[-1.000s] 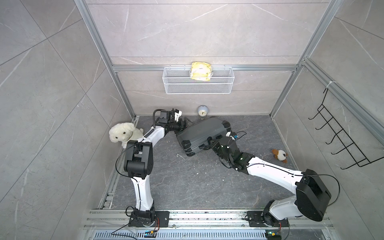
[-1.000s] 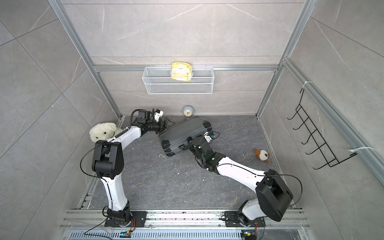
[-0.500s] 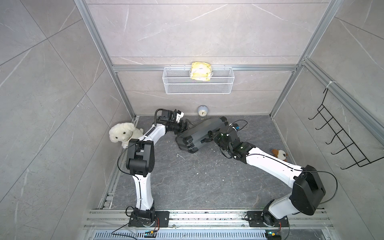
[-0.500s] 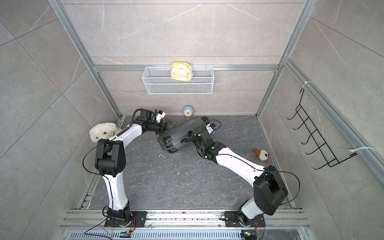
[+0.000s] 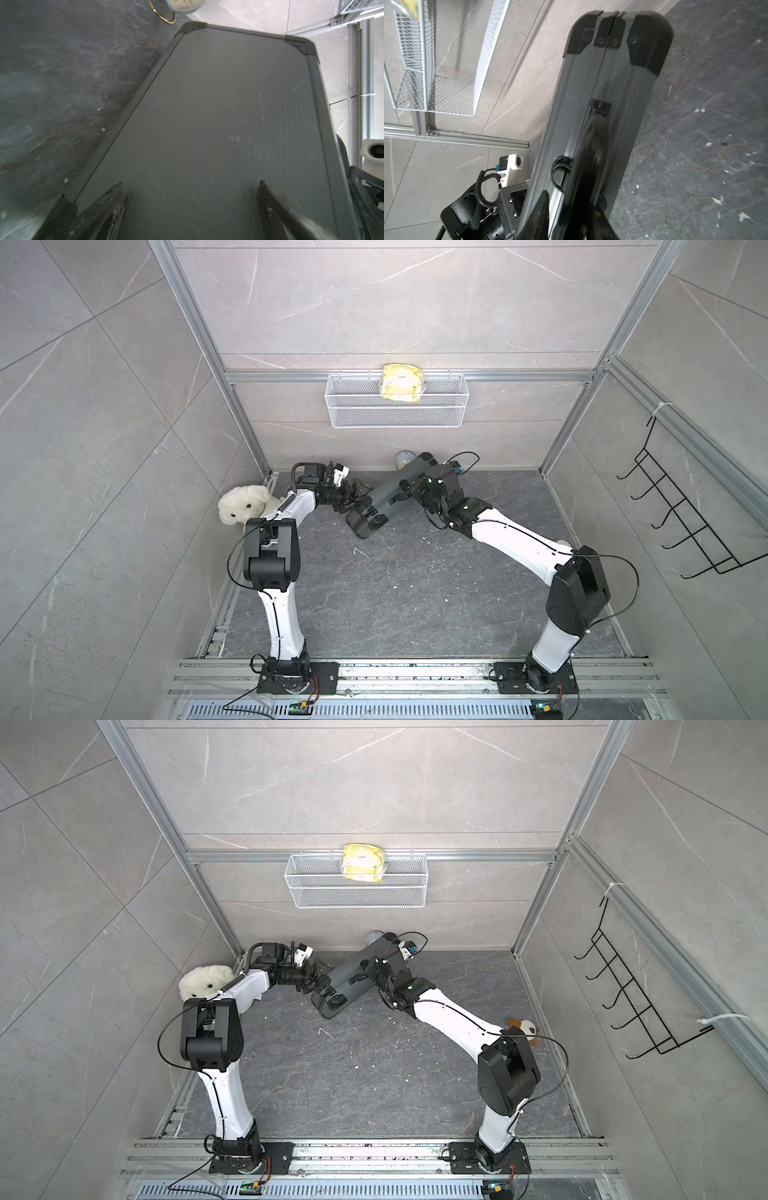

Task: Open the poker set cases
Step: Adjust the poker set case at the center of the board.

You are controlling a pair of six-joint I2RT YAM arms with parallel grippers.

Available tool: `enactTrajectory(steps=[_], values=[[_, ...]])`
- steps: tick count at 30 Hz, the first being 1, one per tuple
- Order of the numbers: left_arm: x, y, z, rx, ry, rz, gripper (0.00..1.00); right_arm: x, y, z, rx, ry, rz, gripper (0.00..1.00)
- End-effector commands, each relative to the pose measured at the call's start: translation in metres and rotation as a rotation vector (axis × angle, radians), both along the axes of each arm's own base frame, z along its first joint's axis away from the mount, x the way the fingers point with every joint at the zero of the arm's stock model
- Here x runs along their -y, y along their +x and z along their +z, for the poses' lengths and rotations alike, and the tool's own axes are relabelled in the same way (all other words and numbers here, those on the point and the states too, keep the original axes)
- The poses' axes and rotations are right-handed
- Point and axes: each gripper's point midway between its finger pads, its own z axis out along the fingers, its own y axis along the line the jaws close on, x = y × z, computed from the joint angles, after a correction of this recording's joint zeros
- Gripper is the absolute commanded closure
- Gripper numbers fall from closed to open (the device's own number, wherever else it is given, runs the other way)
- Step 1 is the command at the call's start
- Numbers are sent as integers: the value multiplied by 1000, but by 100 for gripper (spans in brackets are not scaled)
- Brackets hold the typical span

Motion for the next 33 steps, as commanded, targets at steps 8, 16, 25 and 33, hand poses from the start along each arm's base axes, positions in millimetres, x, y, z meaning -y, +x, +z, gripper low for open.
enactTrajectory(steps=[8, 16, 25, 33], values=[[18, -19, -11, -91, -133, -60, 0, -82, 9, 37, 198, 42, 295, 100], [36, -35, -13, -102, -125, -69, 1, -72, 1, 82, 285, 38, 287, 100], [98, -84, 7, -60, -134, -147, 0, -53, -23, 126, 329, 62, 285, 100], [141, -114, 41, 6, -177, -205, 0, -40, -42, 153, 360, 73, 288, 100]])
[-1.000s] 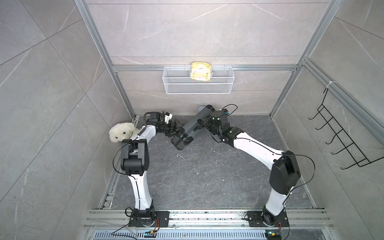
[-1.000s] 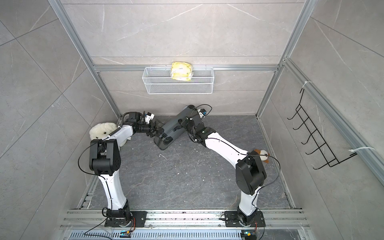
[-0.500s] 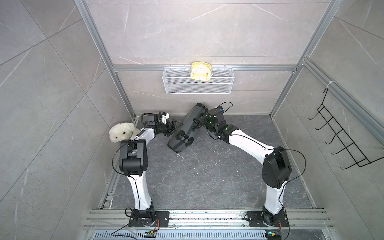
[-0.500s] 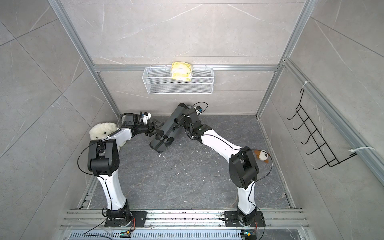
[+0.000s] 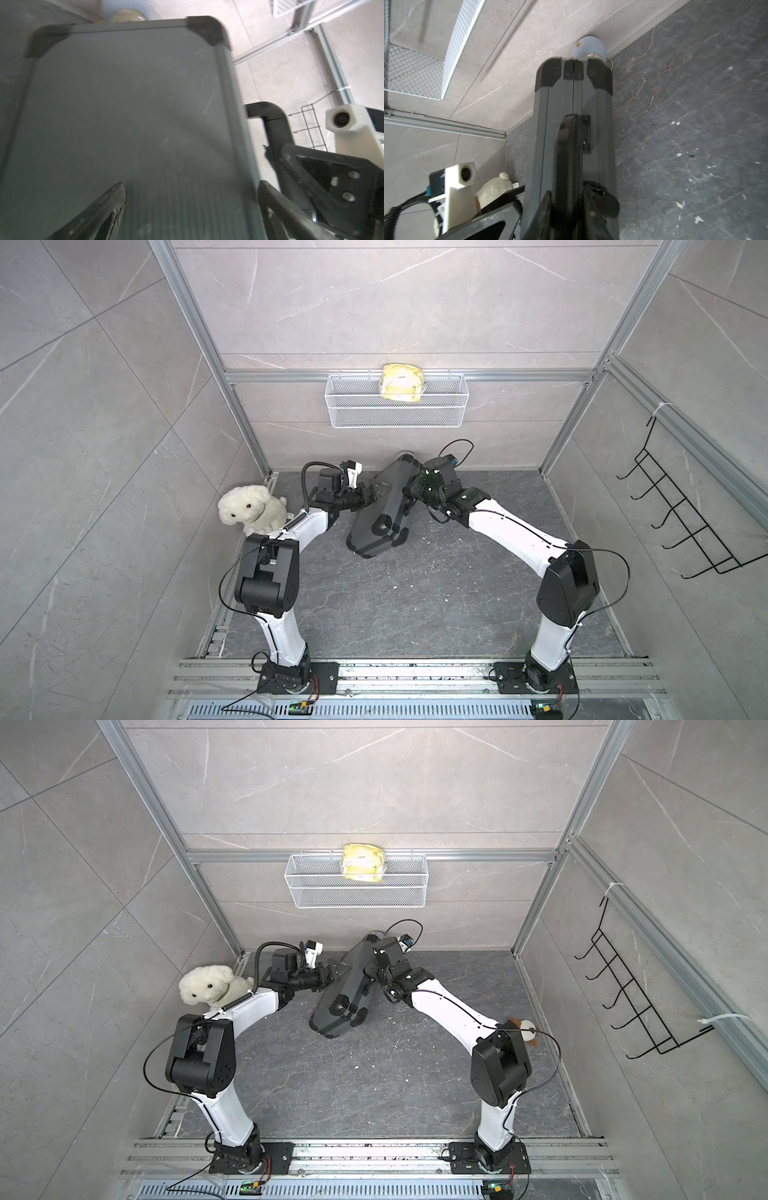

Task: Open the poker set cases
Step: Adjust the poker set case at the center of the board.

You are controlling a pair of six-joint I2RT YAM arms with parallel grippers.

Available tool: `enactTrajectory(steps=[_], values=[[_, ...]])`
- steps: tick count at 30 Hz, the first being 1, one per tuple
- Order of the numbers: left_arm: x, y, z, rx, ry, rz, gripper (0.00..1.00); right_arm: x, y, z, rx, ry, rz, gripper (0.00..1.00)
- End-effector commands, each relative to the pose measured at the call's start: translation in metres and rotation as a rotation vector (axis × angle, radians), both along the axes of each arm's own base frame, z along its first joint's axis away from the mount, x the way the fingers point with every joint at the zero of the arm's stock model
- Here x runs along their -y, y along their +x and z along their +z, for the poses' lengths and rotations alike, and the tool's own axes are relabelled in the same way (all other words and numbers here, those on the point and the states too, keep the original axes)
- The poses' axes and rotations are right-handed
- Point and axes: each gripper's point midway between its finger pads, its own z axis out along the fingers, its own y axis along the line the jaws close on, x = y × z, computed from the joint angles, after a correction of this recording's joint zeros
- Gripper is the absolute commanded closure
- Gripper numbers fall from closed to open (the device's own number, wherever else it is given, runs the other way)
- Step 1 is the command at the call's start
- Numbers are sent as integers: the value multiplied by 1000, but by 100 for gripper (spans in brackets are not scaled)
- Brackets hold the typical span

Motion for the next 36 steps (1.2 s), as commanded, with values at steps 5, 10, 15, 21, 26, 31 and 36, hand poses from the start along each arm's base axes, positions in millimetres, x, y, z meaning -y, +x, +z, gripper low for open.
enactTrajectory(steps=[5, 10, 15, 21, 26, 31, 36], values=[[55, -81, -3, -208, -88, -253, 0, -58, -48, 171, 395, 284, 278, 100], [12, -70, -7, -209, -41, -154, 0, -78, -52, 173, 390, 286, 326, 100], [-56, -51, -42, -304, 62, 20, 1, -100, -53, 150, 355, 279, 361, 100], [-76, -45, -76, -371, 91, 72, 1, -125, -51, 124, 312, 276, 407, 100], [-80, -46, -92, -399, 75, 82, 4, -150, -56, 99, 265, 269, 459, 100], [-94, -50, -95, -407, 68, 113, 9, -151, -60, 76, 235, 251, 465, 100], [-106, -57, -103, -422, 131, 145, 10, -150, -66, 51, 199, 223, 487, 100]])
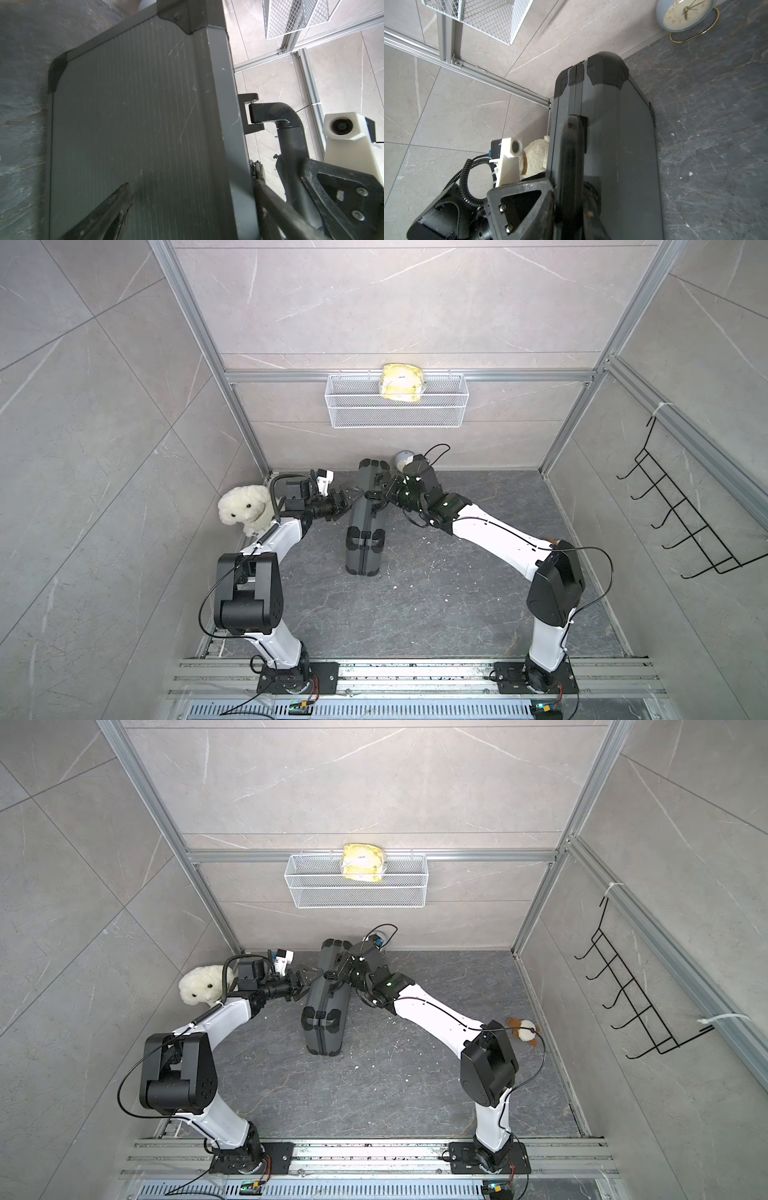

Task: Open the poker set cases
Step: Adjust the poker set case at the center of the board.

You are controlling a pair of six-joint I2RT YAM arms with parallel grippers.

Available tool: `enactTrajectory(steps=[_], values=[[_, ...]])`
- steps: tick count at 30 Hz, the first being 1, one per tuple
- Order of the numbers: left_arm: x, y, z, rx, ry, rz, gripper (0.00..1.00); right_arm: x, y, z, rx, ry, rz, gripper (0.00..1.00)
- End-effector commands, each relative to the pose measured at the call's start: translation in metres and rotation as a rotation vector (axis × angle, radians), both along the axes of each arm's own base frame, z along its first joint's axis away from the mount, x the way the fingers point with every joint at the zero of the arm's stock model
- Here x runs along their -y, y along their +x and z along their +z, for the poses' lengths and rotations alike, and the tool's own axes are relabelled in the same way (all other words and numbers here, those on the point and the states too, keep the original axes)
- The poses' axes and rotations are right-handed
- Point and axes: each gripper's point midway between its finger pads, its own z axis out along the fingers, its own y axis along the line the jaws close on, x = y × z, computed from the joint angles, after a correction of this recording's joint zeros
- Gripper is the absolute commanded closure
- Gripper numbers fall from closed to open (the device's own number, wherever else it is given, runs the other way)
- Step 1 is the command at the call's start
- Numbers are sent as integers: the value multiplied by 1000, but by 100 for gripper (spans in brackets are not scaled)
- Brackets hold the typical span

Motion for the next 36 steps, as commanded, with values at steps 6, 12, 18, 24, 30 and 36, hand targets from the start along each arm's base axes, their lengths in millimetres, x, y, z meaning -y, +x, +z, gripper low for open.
enactTrajectory(steps=[6, 12, 18, 24, 30, 36], values=[[-11, -43, -92, -312, 165, 49, 11, -52, -45, 7, 113, 17, 268, 95], [-8, -43, -90, -305, 137, 41, 13, -42, -49, -3, 112, -38, 264, 75], [-9, -42, -86, -292, 154, 42, 13, -32, -52, -22, 91, -102, 262, 43], [-13, -41, -85, -290, 174, 49, 13, -22, -53, -32, 75, -135, 248, 39], [-18, -41, -86, -297, 178, 63, 14, -7, -49, -29, 65, -169, 216, 20], [-21, -39, -86, -299, 172, 74, 15, 20, -53, -29, 44, -261, 177, 12]])
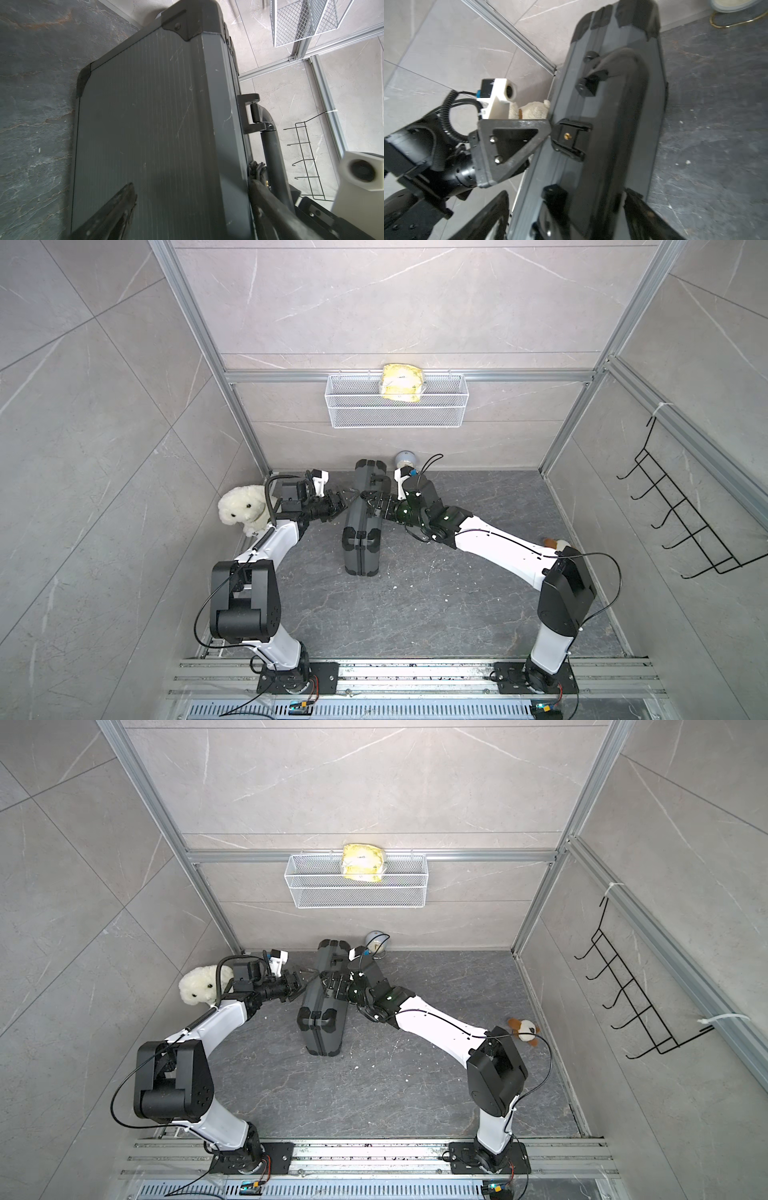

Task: Open the poker set cases
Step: Adjust the poker set case at the center of the board.

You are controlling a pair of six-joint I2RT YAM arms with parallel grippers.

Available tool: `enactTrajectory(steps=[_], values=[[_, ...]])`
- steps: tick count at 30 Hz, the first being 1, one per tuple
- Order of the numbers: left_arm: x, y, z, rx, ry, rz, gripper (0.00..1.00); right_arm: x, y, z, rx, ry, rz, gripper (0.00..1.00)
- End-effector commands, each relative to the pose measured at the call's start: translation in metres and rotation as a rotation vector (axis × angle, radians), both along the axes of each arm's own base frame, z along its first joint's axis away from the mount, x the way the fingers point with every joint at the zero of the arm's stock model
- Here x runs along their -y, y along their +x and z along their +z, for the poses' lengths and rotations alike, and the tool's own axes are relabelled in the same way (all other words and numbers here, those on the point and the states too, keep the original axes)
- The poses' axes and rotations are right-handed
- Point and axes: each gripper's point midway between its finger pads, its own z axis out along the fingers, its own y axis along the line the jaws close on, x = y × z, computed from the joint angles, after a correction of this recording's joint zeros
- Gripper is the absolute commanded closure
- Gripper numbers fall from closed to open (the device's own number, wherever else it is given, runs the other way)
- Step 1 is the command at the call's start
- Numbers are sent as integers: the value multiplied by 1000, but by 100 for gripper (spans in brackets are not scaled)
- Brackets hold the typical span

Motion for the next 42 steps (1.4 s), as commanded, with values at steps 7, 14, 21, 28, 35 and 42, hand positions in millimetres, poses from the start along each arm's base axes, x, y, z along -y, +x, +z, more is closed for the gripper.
enactTrajectory(steps=[7, 14, 21, 28, 35, 42], values=[[-7, -35, -81, -298, 89, 38, 17, 63, -9, 14, 28, -177, -145, 14], [-7, -37, -82, -302, 92, 37, 17, 49, -10, 53, 82, -153, -36, 47], [-7, -36, -80, -296, 93, 40, 18, 29, 2, 28, -39, -27, 1, 21], [-7, -37, -85, -310, 95, 37, 19, -2, 8, 31, -81, 81, 67, 18], [-7, -38, -86, -309, 96, 38, 19, -23, 6, 52, -47, 129, 106, 18], [-7, -39, -87, -312, 102, 36, 19, -49, -1, 70, -13, 114, 164, 18]])
